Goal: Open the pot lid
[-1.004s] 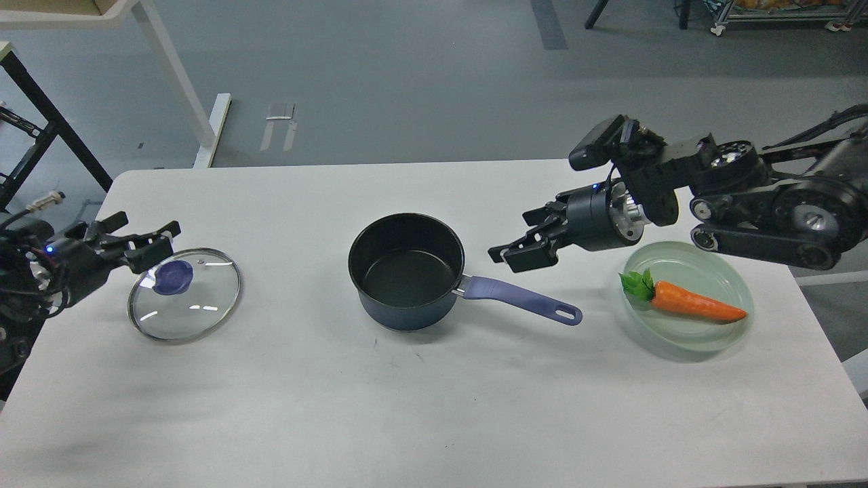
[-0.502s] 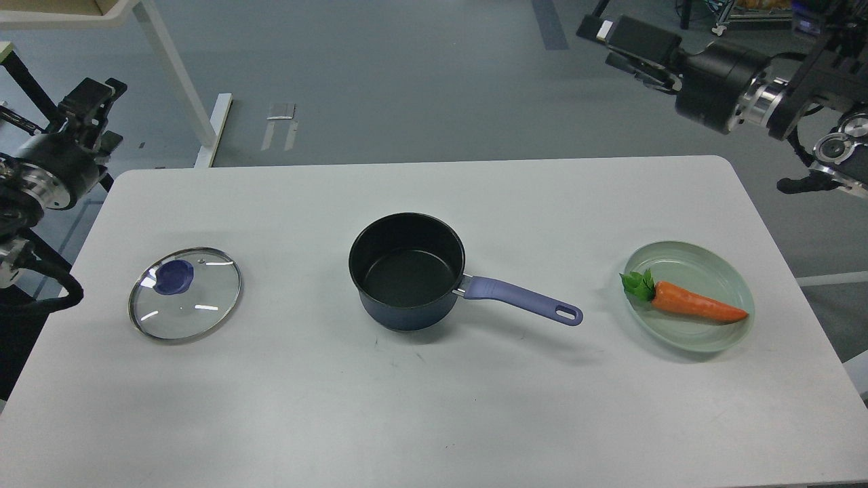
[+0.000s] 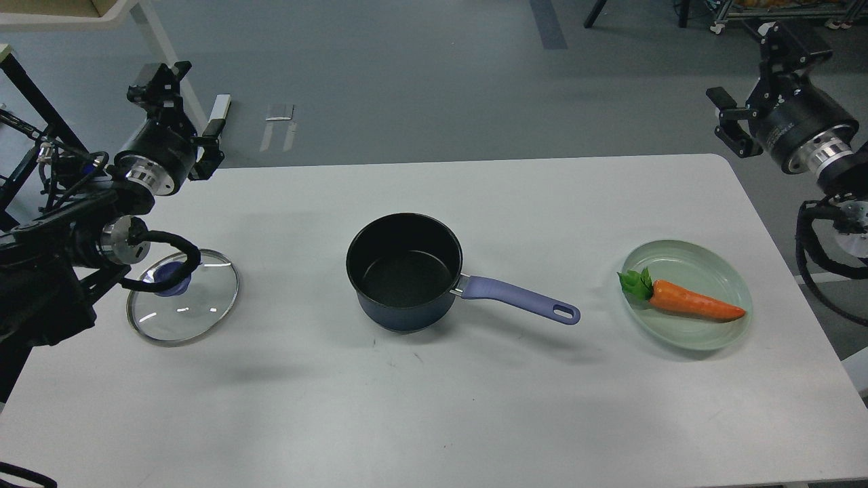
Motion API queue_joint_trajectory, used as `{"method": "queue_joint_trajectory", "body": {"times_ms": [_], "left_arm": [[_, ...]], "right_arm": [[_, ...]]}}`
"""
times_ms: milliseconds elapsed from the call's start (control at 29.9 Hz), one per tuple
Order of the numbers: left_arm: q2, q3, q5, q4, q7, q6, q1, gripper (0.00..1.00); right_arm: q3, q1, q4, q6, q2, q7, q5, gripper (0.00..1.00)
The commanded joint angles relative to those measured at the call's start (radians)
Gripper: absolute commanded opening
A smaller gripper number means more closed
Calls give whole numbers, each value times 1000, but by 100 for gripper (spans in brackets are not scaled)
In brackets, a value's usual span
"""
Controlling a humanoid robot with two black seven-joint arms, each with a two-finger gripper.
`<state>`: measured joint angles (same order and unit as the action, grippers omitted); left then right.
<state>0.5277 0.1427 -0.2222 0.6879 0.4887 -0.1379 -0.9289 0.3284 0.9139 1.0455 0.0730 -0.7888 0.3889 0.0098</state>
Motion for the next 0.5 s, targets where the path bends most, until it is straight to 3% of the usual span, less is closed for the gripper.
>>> {"method": "queue_joint_trajectory", "body": {"times_ms": [0, 301, 468], "left_arm": [[-9, 29, -80, 2, 0, -25, 30, 100], [-23, 38, -92, 5, 0, -77, 70, 100], [-11, 58, -92, 5, 0, -92, 70, 100]], "right_arm": [[26, -33, -21, 2, 35, 13, 152, 99], [285, -139, -214, 19, 264, 13, 205, 99], [399, -150, -360, 94, 391, 4, 206, 99]]}}
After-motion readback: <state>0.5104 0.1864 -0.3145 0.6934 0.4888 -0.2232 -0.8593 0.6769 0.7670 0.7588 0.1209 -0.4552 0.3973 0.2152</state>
